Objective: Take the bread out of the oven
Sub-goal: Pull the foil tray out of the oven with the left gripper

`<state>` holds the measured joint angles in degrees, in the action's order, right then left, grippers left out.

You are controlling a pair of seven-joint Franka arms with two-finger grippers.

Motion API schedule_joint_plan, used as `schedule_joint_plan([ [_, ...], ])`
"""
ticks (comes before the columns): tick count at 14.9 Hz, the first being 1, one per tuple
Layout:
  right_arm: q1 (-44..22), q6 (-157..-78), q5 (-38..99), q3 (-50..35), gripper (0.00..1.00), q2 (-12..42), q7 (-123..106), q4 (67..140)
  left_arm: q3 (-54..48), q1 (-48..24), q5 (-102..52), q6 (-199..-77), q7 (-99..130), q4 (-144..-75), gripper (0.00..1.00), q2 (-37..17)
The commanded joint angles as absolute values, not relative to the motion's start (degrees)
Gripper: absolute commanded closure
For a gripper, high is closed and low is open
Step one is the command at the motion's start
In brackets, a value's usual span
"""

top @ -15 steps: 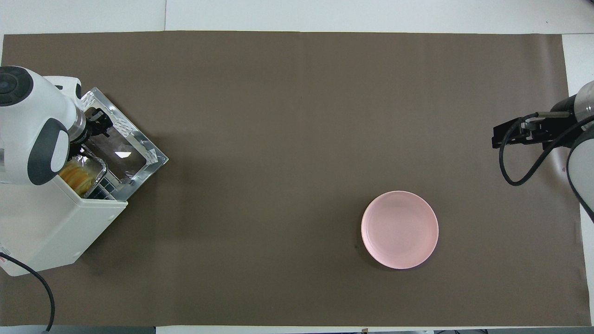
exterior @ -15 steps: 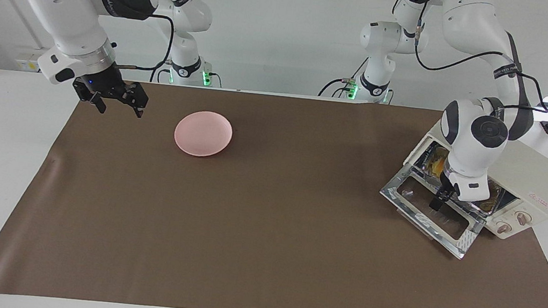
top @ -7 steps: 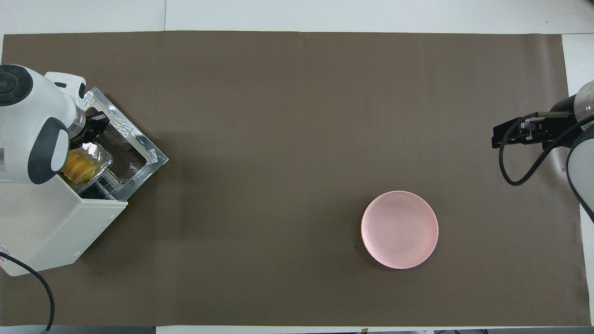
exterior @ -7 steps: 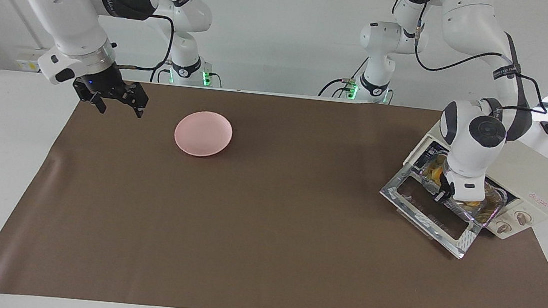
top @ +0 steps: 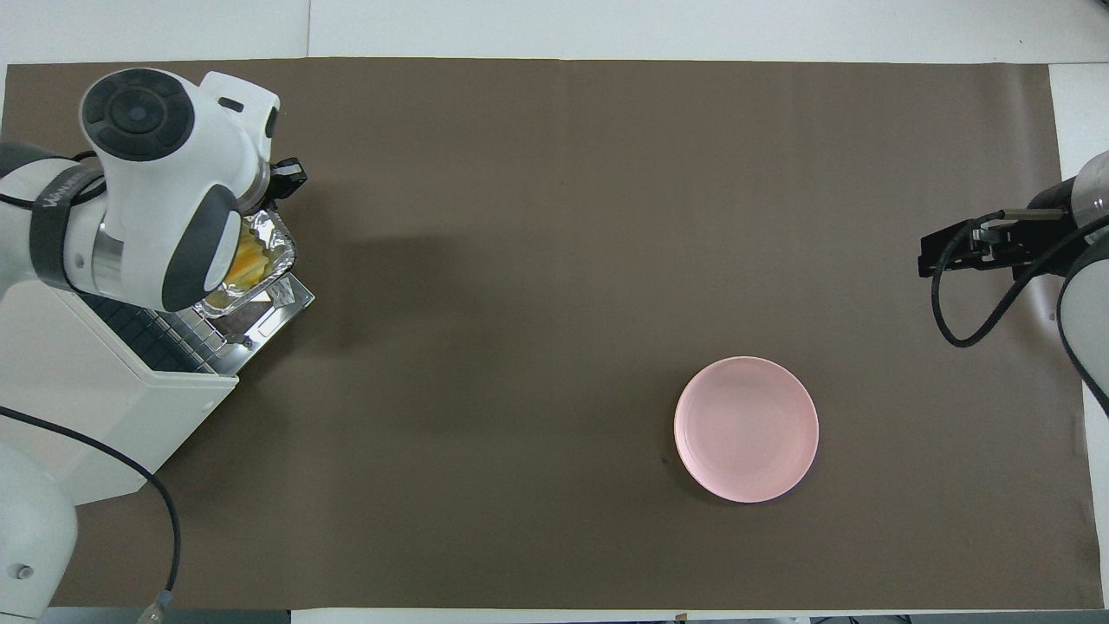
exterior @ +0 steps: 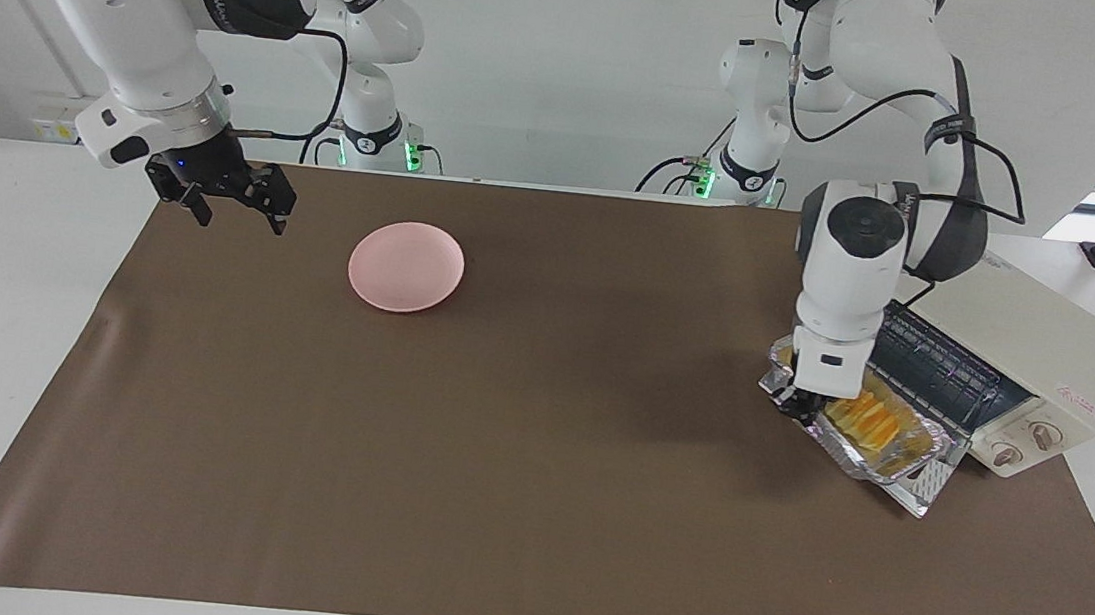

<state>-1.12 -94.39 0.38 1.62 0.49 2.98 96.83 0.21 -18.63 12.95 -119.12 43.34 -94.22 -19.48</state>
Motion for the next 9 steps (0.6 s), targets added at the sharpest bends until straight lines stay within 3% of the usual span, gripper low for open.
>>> schedule_joint_plan([
  [1,-0.2,-94.7,-0.4,0.9,0.0,-0.5,2.2,97.8,1.1,-26.2,10.3,-116.7,42.4,-90.5,1.0,-21.5],
  [4,-0.2,-94.7,-0.4,0.9,0.0,-0.5,2.2,97.8,1.1,-34.3,8.9,-115.4,42.4,-89.5,1.0,-22.0],
  [5,-0.2,-94.7,-0.4,0.9,0.0,-0.5,2.2,97.8,1.1,-36.4,8.9,-113.1,42.1,-86.4,1.0,-23.7],
  [7,-0.2,-94.7,-0.4,0.9,0.0,-0.5,2.2,97.8,-1.2,-38.6,8.9,-103.4,40.7,-73.8,1.0,-30.8],
  [9,-0.2,-94.7,-0.4,0.8,0.0,-0.5,2.2,97.8,-1.9,-39.7,8.3,-102.0,40.8,-68.3,1.0,-34.0],
])
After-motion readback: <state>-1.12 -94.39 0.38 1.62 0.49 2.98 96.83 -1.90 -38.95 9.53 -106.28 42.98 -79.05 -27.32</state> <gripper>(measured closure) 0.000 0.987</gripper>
